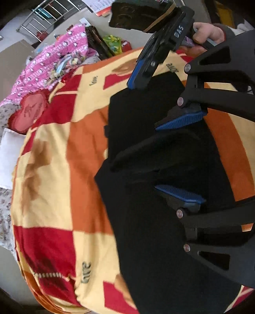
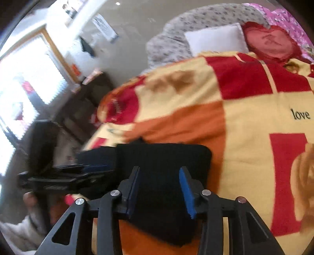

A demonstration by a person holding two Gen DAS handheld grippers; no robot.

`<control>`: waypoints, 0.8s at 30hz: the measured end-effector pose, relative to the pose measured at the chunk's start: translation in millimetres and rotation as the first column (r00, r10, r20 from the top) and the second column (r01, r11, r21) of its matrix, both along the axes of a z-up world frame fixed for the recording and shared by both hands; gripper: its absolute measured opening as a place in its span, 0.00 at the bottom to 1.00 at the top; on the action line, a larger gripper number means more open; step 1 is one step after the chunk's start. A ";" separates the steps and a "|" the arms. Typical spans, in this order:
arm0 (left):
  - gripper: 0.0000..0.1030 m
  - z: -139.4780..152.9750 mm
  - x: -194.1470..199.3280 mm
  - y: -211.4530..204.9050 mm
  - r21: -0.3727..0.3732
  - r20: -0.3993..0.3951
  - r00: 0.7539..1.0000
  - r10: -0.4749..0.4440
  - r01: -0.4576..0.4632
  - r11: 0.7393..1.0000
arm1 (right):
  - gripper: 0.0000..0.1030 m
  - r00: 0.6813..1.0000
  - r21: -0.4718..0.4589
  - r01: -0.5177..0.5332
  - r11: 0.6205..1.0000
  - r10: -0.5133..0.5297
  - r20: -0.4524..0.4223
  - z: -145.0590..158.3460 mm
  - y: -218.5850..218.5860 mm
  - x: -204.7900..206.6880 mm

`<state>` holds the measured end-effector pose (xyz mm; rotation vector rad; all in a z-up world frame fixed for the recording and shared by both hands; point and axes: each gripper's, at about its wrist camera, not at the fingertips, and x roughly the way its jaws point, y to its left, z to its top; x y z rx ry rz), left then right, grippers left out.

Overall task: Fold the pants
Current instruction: 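Pinch the folded pants with the left gripper and release it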

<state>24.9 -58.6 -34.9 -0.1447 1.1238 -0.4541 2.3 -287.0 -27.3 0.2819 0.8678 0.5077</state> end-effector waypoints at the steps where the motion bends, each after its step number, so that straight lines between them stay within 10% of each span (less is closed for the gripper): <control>1: 0.55 -2.3 0.5 -3.8 0.019 0.009 1.000 0.006 -0.006 1.000 | 0.36 1.000 0.006 0.002 1.000 -0.002 -0.004 -4.4 -2.3 -1.8; 4: 0.49 -1.7 -0.5 -15.7 0.063 0.060 0.998 0.003 -0.007 0.998 | 0.36 1.000 0.037 0.013 0.999 -0.013 -0.006 -7.0 -6.4 0.9; 7: 0.15 2.1 4.9 -16.6 0.032 0.046 0.999 -0.001 0.000 1.000 | 0.36 1.000 0.027 0.017 0.999 -0.017 0.007 1.7 -6.6 -3.7; 24: 0.15 3.0 -12.0 17.2 0.077 0.122 0.987 0.106 -0.116 0.990 | 0.36 0.997 -0.100 -0.076 0.992 0.077 0.013 -0.7 51.0 9.8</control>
